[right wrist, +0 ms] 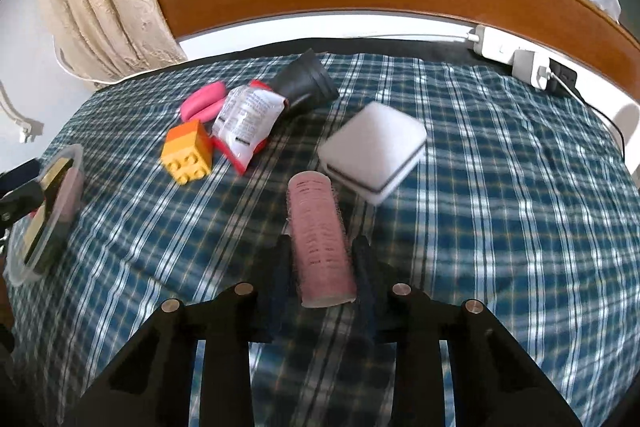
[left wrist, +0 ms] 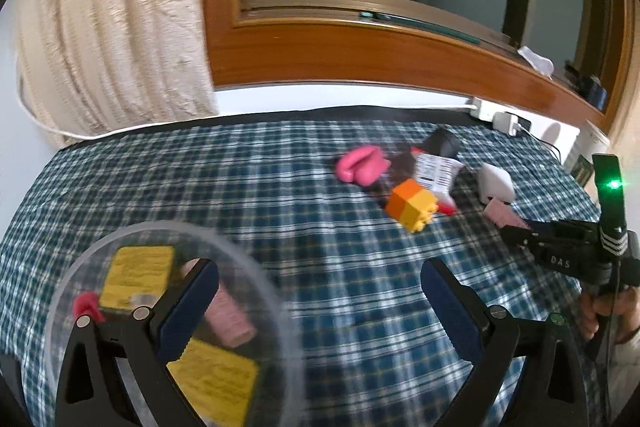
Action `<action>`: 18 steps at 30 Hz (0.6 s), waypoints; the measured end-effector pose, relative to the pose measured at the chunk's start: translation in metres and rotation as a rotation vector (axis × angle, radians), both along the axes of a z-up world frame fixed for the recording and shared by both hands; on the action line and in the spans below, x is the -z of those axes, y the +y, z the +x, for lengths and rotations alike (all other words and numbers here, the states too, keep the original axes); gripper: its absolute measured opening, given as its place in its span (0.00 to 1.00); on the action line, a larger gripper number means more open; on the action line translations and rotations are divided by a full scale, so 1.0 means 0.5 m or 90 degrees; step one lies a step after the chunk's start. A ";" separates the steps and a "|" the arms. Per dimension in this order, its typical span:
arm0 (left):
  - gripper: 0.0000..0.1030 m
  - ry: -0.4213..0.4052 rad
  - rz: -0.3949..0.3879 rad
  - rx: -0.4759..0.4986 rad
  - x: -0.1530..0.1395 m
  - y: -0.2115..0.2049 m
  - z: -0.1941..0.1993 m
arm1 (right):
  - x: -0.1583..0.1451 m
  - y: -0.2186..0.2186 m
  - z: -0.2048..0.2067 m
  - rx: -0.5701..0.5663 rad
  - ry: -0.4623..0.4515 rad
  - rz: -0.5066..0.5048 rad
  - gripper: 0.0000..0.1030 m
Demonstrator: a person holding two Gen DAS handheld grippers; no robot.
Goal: Organize objects
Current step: 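Move the right tool to the second pink roller and grasp it, then grasp the orange-yellow toy block with the left tool and lift it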
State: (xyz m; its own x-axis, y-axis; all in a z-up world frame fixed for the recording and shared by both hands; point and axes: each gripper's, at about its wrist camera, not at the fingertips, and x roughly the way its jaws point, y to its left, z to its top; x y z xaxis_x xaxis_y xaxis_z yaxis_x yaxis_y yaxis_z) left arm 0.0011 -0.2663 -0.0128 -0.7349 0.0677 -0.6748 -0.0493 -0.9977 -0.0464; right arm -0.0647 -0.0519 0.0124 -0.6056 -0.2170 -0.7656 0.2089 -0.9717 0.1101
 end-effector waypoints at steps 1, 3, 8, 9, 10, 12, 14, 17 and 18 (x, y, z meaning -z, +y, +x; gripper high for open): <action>0.99 -0.002 -0.003 0.005 0.001 0.008 -0.004 | 0.000 0.006 0.009 -0.001 -0.002 -0.007 0.31; 0.99 -0.007 -0.012 0.018 0.006 0.029 -0.017 | -0.001 0.016 0.025 -0.002 -0.004 -0.015 0.31; 0.99 -0.033 -0.021 0.048 0.028 0.077 -0.058 | -0.001 0.040 0.061 0.005 -0.004 -0.026 0.31; 0.99 -0.038 -0.021 0.050 0.032 0.084 -0.066 | -0.002 0.046 0.067 0.008 -0.005 -0.032 0.31; 0.99 -0.044 -0.019 0.052 0.038 0.092 -0.078 | -0.002 0.049 0.068 0.009 -0.006 -0.036 0.31; 0.99 -0.052 -0.018 0.051 0.046 0.101 -0.093 | -0.003 0.053 0.072 0.011 -0.006 -0.044 0.31; 0.99 -0.056 -0.015 0.051 0.051 0.110 -0.109 | -0.002 0.054 0.072 0.012 -0.006 -0.048 0.31; 0.99 -0.061 -0.021 0.053 0.057 0.125 -0.130 | -0.002 0.056 0.072 0.012 -0.005 -0.054 0.31; 0.99 -0.061 -0.023 0.056 0.058 0.130 -0.136 | -0.002 0.057 0.073 0.012 -0.005 -0.057 0.31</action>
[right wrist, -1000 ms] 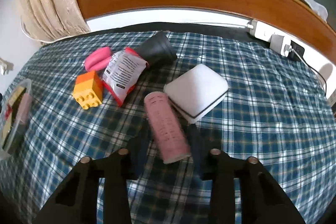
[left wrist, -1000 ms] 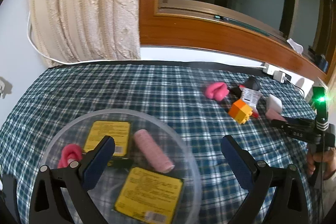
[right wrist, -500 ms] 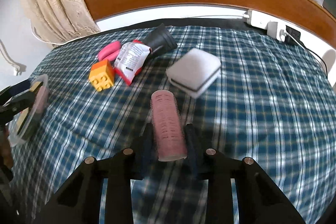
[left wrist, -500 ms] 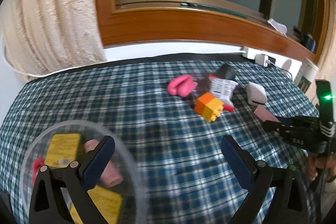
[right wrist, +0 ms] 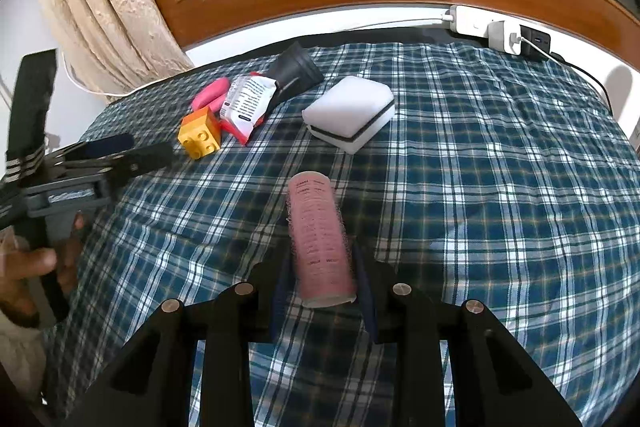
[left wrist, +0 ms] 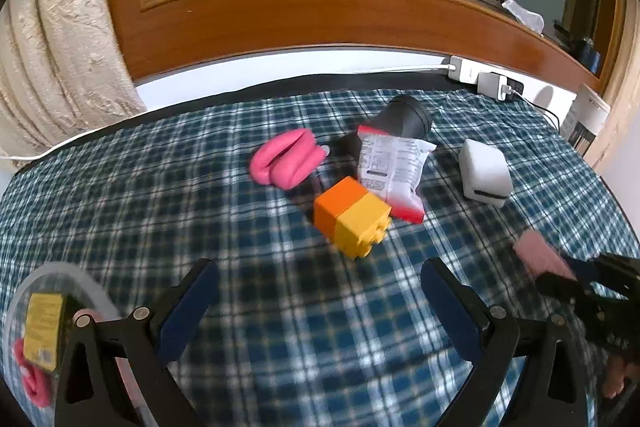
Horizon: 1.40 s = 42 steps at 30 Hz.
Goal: Organize objects
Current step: 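Grasp the orange-yellow toy block with the left tool and lift it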
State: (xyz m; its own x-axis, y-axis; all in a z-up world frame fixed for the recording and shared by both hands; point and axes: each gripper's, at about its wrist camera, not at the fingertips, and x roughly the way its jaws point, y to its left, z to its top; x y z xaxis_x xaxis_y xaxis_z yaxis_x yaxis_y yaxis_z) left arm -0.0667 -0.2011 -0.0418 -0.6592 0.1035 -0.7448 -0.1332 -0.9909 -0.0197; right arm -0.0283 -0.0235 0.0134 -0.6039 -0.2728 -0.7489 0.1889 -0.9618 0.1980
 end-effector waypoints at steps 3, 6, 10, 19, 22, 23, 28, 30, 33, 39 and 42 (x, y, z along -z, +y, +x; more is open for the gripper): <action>0.99 0.001 -0.011 0.006 0.006 0.013 -0.020 | 0.000 0.001 0.002 0.000 -0.001 -0.007 0.31; 0.98 -0.002 -0.018 0.014 0.016 0.021 -0.041 | 0.001 0.001 0.002 -0.001 0.000 -0.006 0.31; 0.85 -0.020 -0.015 0.024 0.033 0.028 -0.068 | 0.000 0.000 0.002 -0.003 0.001 -0.007 0.31; 0.55 -0.034 -0.003 0.028 0.048 0.026 -0.086 | 0.000 0.001 0.000 -0.004 0.002 -0.020 0.40; 0.51 -0.032 -0.003 0.030 0.047 0.025 -0.083 | -0.001 -0.002 0.000 -0.004 0.004 -0.024 0.52; 0.51 -0.031 -0.001 0.031 0.046 0.025 -0.083 | -0.001 -0.003 0.000 -0.004 0.004 -0.023 0.52; 0.51 -0.024 0.005 0.033 0.041 0.033 -0.074 | -0.001 0.001 -0.002 -0.003 0.003 -0.035 0.52; 0.51 -0.018 0.002 0.033 0.036 0.034 -0.063 | -0.001 0.000 -0.002 -0.003 0.003 -0.034 0.52; 0.51 -0.011 0.003 0.032 0.028 0.034 -0.046 | -0.001 0.001 -0.002 0.001 0.004 -0.032 0.50; 0.51 0.002 0.008 0.035 0.012 0.037 -0.004 | 0.001 0.006 -0.003 0.009 0.001 -0.031 0.31; 0.51 0.007 0.009 0.044 0.004 0.043 0.021 | 0.001 0.001 -0.001 0.009 0.002 -0.022 0.29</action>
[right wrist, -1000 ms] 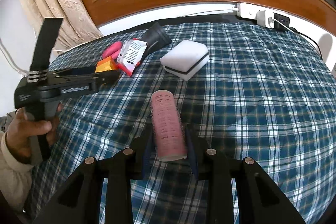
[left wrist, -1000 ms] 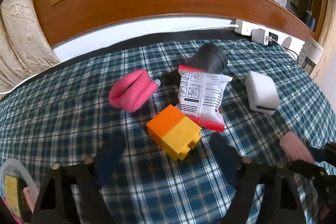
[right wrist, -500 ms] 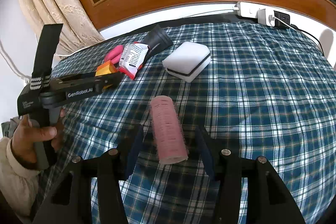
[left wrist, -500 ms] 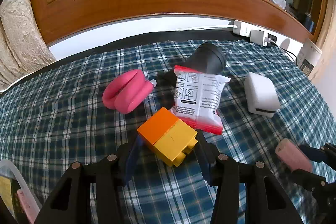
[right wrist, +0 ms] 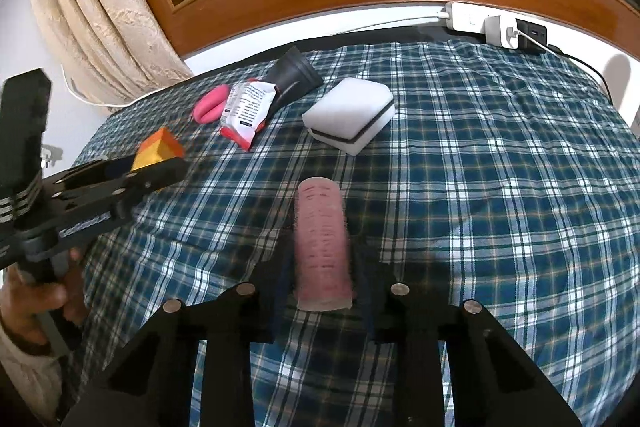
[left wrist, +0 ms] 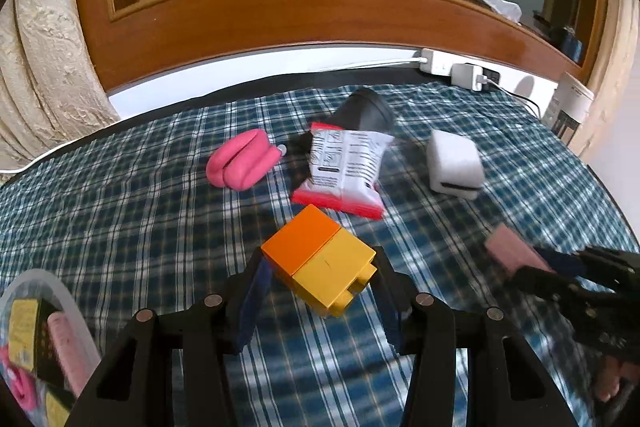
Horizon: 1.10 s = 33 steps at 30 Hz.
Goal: Organize objects
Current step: 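Grasp the orange-yellow toy block with the left tool and lift it, then carry the block with the left tool into the clear bowl and open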
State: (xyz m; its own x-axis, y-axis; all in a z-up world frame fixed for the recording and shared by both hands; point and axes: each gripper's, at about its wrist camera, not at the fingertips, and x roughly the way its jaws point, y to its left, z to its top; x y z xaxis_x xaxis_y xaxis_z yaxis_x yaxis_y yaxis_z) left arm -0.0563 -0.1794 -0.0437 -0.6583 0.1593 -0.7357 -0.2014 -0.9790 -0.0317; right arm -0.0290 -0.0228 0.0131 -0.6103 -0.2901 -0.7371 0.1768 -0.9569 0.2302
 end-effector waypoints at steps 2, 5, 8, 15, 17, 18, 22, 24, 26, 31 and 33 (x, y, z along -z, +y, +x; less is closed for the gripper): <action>0.51 0.004 0.002 0.004 -0.008 0.003 0.012 | -0.002 0.002 0.003 0.005 0.005 0.000 0.29; 0.51 0.014 0.004 0.006 -0.019 0.002 0.034 | -0.005 0.005 0.008 0.011 0.015 -0.002 0.29; 0.51 0.021 0.009 0.004 -0.029 -0.004 0.053 | -0.008 0.003 0.011 0.009 0.023 -0.005 0.29; 0.51 0.036 0.020 -0.016 -0.046 -0.037 0.097 | -0.010 -0.005 0.014 0.000 0.027 -0.013 0.29; 0.51 0.042 0.023 -0.023 -0.052 -0.049 0.109 | -0.010 -0.006 0.015 0.001 0.027 -0.017 0.29; 0.51 0.044 0.024 -0.026 -0.053 -0.053 0.113 | -0.010 -0.005 0.015 0.002 0.026 -0.019 0.29; 0.51 0.055 0.030 -0.042 -0.062 -0.081 0.135 | -0.008 -0.004 0.015 0.006 0.023 -0.024 0.29; 0.51 0.058 0.032 -0.049 -0.064 -0.093 0.143 | -0.007 -0.003 0.016 0.010 0.021 -0.026 0.29; 0.51 0.061 0.033 -0.058 -0.067 -0.109 0.154 | -0.006 -0.003 0.017 0.014 0.020 -0.028 0.29; 0.51 0.071 0.036 -0.087 -0.073 -0.159 0.182 | -0.003 -0.006 0.024 0.020 0.015 -0.035 0.29; 0.51 0.074 0.036 -0.099 -0.075 -0.179 0.193 | -0.004 -0.011 0.029 0.019 0.016 -0.034 0.29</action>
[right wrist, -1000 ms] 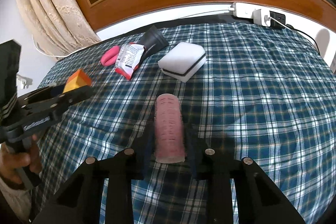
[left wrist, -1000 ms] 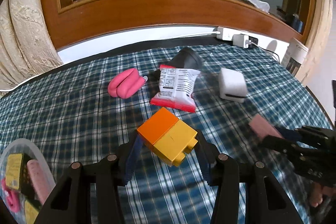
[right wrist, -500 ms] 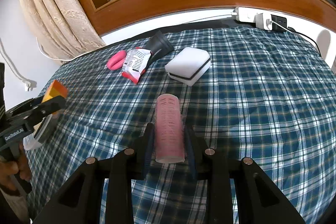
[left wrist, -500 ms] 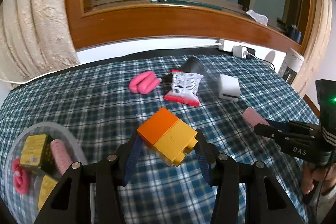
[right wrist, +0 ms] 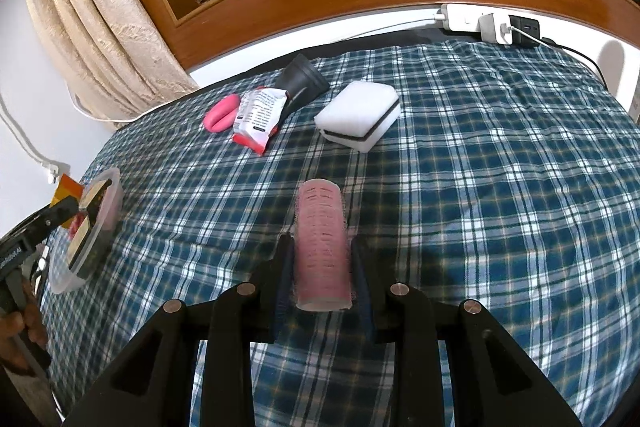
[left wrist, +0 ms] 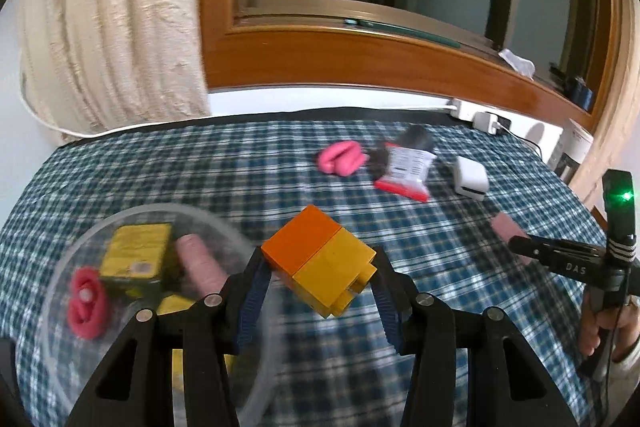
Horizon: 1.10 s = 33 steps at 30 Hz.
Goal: Organize objects
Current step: 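Carry the block with the left tool into the clear bowl and open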
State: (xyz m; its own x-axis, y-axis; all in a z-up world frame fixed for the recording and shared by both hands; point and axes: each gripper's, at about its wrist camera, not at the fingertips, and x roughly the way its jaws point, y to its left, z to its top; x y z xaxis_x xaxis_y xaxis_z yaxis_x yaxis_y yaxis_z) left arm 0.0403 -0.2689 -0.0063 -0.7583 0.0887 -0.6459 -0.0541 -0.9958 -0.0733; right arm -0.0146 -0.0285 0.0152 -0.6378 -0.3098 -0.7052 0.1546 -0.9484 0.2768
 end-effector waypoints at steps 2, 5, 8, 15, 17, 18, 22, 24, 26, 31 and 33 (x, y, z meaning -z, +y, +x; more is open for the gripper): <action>0.51 0.004 -0.001 -0.016 -0.003 -0.025 0.012 | -0.001 -0.006 0.005 -0.001 0.002 0.002 0.29; 0.51 0.009 -0.006 -0.039 -0.006 -0.062 0.031 | -0.001 -0.013 0.011 -0.001 0.003 0.001 0.29; 0.51 0.008 -0.008 -0.064 -0.003 -0.101 0.049 | -0.001 -0.020 0.016 0.000 0.002 -0.001 0.29; 0.51 -0.007 -0.006 -0.122 0.017 -0.186 0.075 | 0.002 -0.034 0.025 0.003 -0.002 -0.006 0.29; 0.51 -0.010 -0.006 -0.134 0.023 -0.205 0.079 | 0.002 -0.039 0.028 0.004 -0.003 -0.007 0.29; 0.51 -0.012 -0.005 -0.139 0.026 -0.214 0.082 | 0.003 -0.042 0.030 0.004 -0.003 -0.007 0.29; 0.51 -0.020 -0.001 -0.154 0.041 -0.247 0.088 | 0.003 -0.057 0.037 0.002 -0.002 -0.006 0.29; 0.51 -0.023 0.002 -0.159 0.047 -0.258 0.090 | 0.004 -0.066 0.040 -0.001 -0.003 -0.007 0.29; 0.51 -0.026 0.004 -0.163 0.054 -0.270 0.094 | 0.005 -0.078 0.043 -0.006 -0.004 -0.008 0.29; 0.51 -0.034 0.008 -0.170 0.066 -0.294 0.100 | 0.008 -0.113 0.047 -0.023 -0.007 -0.013 0.29; 0.51 -0.036 0.011 -0.171 0.069 -0.302 0.099 | 0.008 -0.124 0.048 -0.033 -0.013 -0.029 0.29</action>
State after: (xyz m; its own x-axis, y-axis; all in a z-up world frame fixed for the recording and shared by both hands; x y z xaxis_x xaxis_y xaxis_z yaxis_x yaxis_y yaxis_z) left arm 0.0896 -0.4196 -0.0408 -0.7190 -0.0996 -0.6878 0.2162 -0.9726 -0.0852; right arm 0.0092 -0.0905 0.0112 -0.6062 -0.3743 -0.7018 0.1974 -0.9255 0.3231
